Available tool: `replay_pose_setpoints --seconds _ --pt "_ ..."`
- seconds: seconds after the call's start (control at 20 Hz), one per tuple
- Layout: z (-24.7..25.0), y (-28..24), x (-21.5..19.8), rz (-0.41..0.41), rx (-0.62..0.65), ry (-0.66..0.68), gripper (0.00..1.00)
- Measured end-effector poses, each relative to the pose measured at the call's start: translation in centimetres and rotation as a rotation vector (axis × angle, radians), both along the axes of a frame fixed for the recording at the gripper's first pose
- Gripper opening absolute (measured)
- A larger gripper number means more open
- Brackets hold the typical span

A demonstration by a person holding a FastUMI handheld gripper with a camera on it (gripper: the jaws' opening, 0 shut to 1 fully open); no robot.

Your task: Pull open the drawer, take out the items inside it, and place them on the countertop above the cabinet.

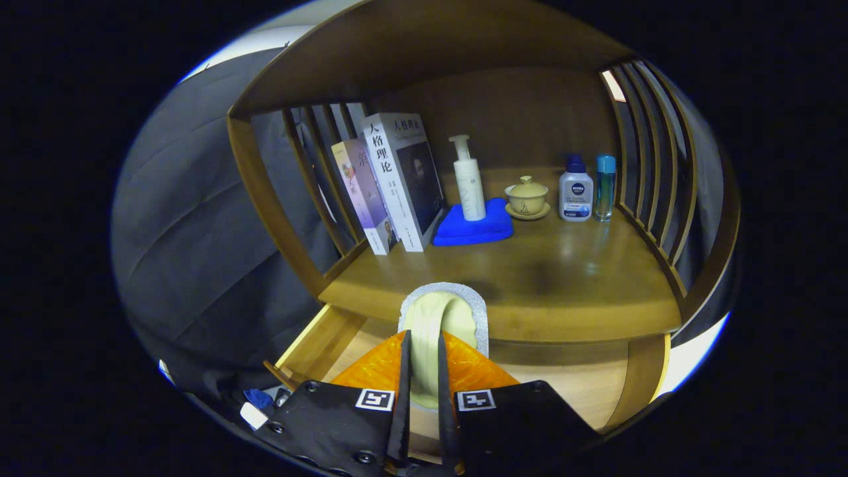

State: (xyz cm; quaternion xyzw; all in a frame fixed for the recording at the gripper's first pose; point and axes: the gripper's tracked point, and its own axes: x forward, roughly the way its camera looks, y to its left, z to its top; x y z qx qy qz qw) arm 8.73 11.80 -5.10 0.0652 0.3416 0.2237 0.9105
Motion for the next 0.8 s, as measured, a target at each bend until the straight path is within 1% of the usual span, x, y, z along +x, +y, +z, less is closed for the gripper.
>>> replay_pose_setpoints --seconds 0.3,0.5,0.7,0.8 --pt "0.5 -0.7 4.8 -0.126 0.038 -0.028 0.21" --pt "-0.6 -1.5 7.5 -0.2 0.022 -0.032 0.21" --pt "-2.1 -2.5 9.4 -0.248 -0.004 -0.025 0.21" --pt "-2.1 -2.6 10.2 -0.264 0.007 -0.028 0.2"
